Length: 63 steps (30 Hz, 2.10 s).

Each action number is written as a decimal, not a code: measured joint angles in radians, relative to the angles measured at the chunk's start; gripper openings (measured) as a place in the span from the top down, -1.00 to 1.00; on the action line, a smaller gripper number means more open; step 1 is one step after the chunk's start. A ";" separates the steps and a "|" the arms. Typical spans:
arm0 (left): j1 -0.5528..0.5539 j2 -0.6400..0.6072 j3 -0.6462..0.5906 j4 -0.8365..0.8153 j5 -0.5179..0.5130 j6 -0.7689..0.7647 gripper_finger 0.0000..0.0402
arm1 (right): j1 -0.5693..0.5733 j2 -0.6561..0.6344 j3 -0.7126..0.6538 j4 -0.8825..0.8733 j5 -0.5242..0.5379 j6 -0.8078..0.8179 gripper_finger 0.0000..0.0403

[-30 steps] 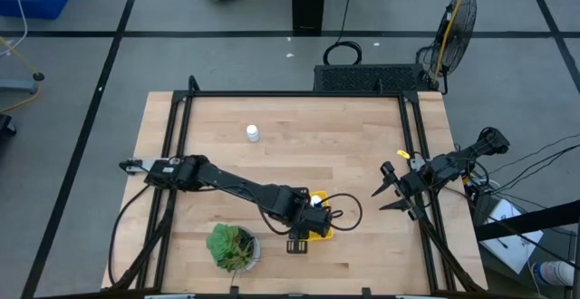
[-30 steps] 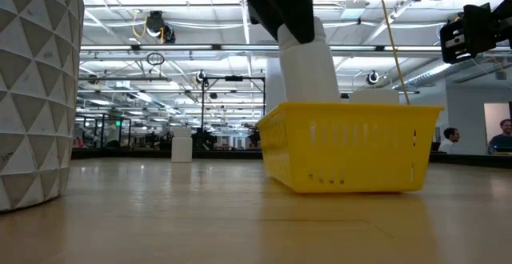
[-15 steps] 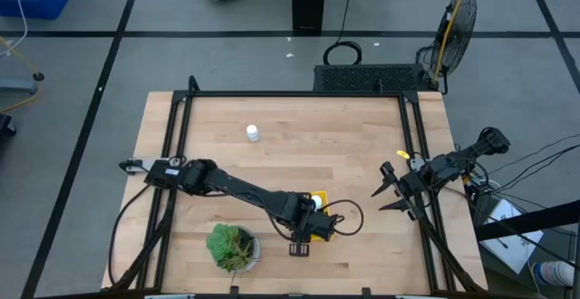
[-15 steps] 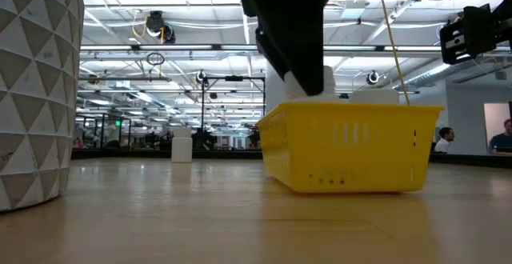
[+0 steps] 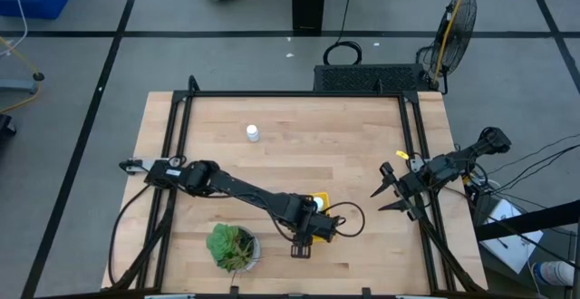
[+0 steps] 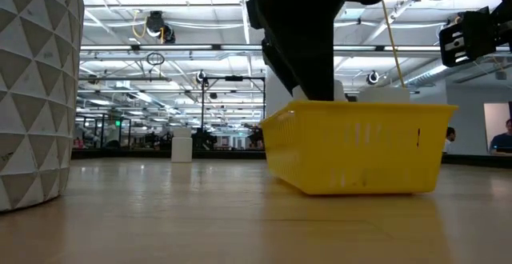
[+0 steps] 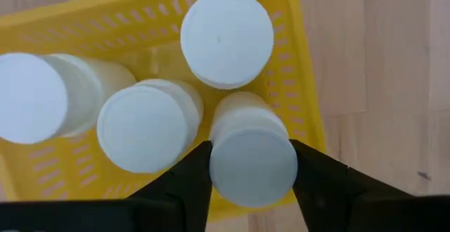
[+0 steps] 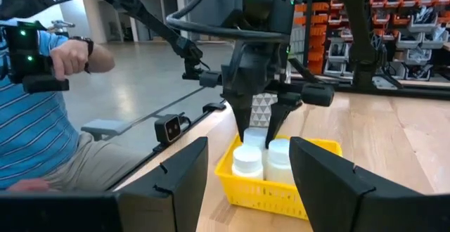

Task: Pick and place pill bottles into a basket
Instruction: Put the white pill bottle into the yellow bin

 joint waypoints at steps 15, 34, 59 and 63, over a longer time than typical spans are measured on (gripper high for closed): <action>-0.001 -0.003 0.041 -0.066 -0.007 0.015 -0.20 | 0.000 0.002 0.000 0.000 0.000 0.000 0.04; 0.160 -0.159 0.137 -0.442 -0.249 0.080 -0.21 | 0.000 0.005 0.000 0.000 0.000 0.000 0.04; 0.750 -0.273 0.122 -0.438 0.079 0.425 -0.21 | 0.000 0.005 0.000 0.000 -0.001 0.000 0.04; 0.774 -0.271 0.064 -0.268 0.141 0.433 -0.21 | 0.000 0.005 0.000 0.000 0.000 0.000 0.04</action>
